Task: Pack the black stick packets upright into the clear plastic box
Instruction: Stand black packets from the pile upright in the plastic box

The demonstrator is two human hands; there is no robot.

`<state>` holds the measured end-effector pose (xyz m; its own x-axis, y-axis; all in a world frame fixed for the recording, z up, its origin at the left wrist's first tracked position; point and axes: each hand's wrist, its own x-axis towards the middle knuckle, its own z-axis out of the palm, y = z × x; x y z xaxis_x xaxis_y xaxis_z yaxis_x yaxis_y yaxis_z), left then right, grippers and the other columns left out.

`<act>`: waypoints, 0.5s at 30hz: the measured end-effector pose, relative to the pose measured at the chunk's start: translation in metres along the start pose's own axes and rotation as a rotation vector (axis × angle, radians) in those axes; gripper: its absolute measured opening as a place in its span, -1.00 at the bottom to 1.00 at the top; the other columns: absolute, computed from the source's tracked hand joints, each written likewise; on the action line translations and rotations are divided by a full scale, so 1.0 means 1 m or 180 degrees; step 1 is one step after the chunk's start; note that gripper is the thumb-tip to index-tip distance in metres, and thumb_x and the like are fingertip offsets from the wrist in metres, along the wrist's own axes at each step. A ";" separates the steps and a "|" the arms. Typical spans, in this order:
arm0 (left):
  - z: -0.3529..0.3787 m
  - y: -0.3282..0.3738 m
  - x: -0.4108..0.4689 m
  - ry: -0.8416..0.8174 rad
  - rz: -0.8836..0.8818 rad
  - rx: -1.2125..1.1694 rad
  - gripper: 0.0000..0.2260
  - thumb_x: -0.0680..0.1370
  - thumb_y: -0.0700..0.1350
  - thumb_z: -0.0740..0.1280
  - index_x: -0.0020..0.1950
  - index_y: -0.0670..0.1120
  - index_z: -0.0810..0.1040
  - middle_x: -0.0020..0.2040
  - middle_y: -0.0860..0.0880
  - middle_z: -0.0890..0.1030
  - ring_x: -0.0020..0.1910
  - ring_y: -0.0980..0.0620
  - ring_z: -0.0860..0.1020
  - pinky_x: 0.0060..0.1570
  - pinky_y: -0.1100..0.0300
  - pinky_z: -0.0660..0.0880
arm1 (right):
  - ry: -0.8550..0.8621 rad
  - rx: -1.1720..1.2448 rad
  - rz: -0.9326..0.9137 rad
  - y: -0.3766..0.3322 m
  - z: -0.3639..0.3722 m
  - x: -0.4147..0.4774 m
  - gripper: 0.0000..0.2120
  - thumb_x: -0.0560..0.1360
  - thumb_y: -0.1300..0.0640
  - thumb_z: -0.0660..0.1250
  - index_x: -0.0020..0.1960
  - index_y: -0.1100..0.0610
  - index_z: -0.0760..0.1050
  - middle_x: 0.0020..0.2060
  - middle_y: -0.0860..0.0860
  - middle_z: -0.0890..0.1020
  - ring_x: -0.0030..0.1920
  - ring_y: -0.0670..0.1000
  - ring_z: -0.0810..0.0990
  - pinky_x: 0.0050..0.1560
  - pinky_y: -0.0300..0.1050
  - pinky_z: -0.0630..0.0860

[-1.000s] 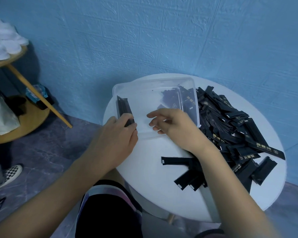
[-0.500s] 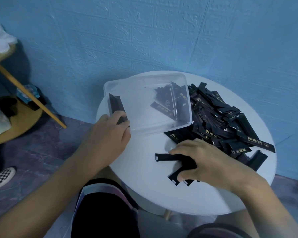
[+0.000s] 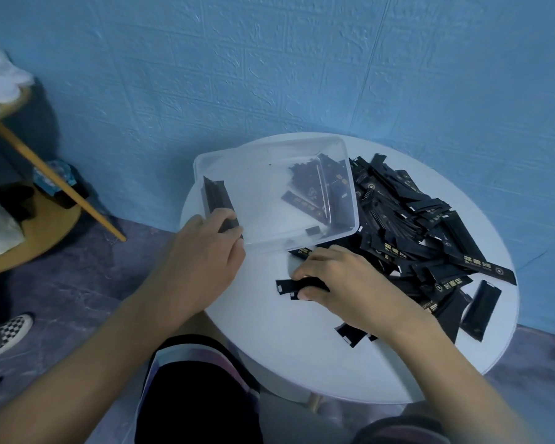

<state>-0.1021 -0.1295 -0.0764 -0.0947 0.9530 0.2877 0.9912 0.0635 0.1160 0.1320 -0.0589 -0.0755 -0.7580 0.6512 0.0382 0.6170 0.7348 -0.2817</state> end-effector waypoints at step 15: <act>0.002 -0.003 0.000 0.0170 0.0096 -0.0002 -0.62 0.63 0.00 0.13 0.17 -0.09 0.69 0.31 0.01 0.53 -0.11 -0.08 0.50 -0.31 0.16 0.31 | 0.0056 -0.0293 -0.0212 0.007 -0.004 0.000 -0.79 0.56 -0.01 0.32 0.18 -0.10 0.59 -0.02 -0.17 0.59 0.07 0.01 0.47 0.11 -0.07 0.48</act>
<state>-0.1045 -0.1294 -0.0792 -0.0695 0.9374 0.3412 0.9937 0.0348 0.1069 0.1369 -0.0532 -0.0741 -0.7947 0.6029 0.0711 0.5827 0.7904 -0.1888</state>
